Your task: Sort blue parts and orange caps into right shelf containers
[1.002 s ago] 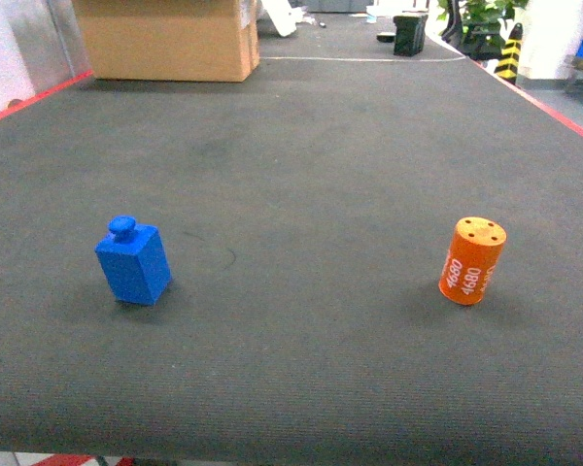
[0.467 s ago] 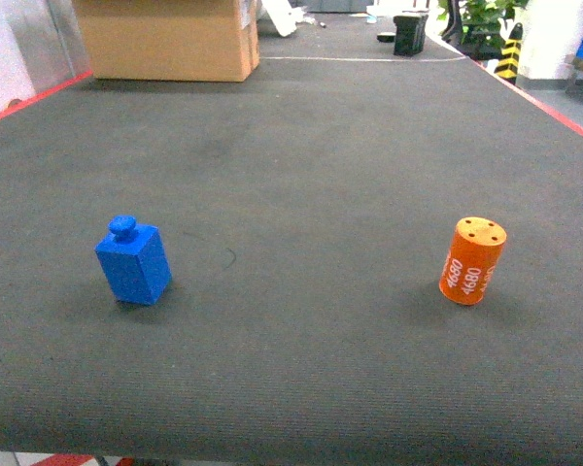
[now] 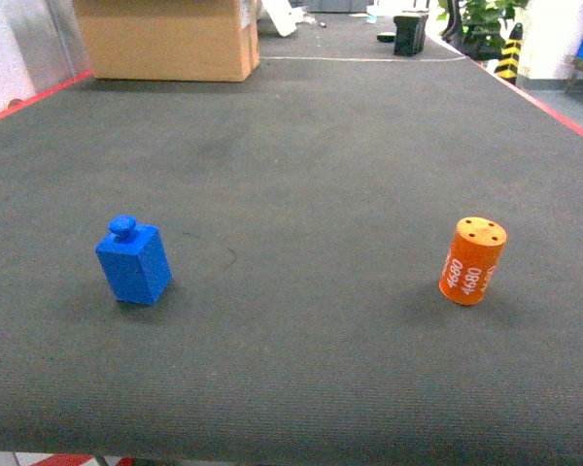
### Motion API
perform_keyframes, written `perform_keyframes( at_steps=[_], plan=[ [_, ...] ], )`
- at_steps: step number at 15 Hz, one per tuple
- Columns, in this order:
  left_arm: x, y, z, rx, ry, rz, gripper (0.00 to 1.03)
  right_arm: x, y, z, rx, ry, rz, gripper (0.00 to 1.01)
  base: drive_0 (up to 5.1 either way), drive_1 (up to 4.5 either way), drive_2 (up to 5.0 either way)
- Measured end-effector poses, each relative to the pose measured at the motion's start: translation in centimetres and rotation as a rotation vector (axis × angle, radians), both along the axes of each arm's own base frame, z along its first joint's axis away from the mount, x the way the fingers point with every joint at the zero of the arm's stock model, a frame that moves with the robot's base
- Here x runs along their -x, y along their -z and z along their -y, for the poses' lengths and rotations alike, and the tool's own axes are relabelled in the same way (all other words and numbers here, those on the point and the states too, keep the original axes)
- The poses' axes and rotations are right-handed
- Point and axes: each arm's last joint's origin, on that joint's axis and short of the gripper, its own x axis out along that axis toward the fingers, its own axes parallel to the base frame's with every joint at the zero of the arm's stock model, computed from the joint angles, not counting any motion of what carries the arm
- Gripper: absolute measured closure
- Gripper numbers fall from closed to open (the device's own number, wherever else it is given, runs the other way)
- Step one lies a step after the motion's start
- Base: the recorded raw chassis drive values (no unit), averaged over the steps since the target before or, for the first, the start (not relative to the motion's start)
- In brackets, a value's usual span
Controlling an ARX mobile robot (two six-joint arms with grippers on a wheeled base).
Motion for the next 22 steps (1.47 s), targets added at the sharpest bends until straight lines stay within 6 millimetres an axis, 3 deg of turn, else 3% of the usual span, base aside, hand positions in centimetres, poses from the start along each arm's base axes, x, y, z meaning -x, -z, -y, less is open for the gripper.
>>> perform_keyframes(
  at_steps=[16,17,19,22],
  plan=[
    [0.0,0.2,0.0,0.009,-0.049,-0.042,0.05,0.0,0.1,0.0,0.0,0.007,-0.006,0.03,0.0,0.0,0.0],
    [-0.9,-0.3,0.8,0.002,-0.187,-0.116,0.05,-0.5,0.2,-0.5,-0.011,0.1,-0.064,0.03,0.0,0.0,0.0],
    [-4.3,-3.0,1.7,-0.018,-0.386,-0.084,0.05,-2.6,-1.8,-2.4,-0.014,0.134,-0.04,0.03,0.0,0.0,0.0],
    [-12.5,-5.9,2.2,-0.004,-0.277,-0.054,0.05,-8.9,-5.3,-5.2,-0.036,0.034,0.018,0.03,0.0,0.0,0.0]
  ],
)
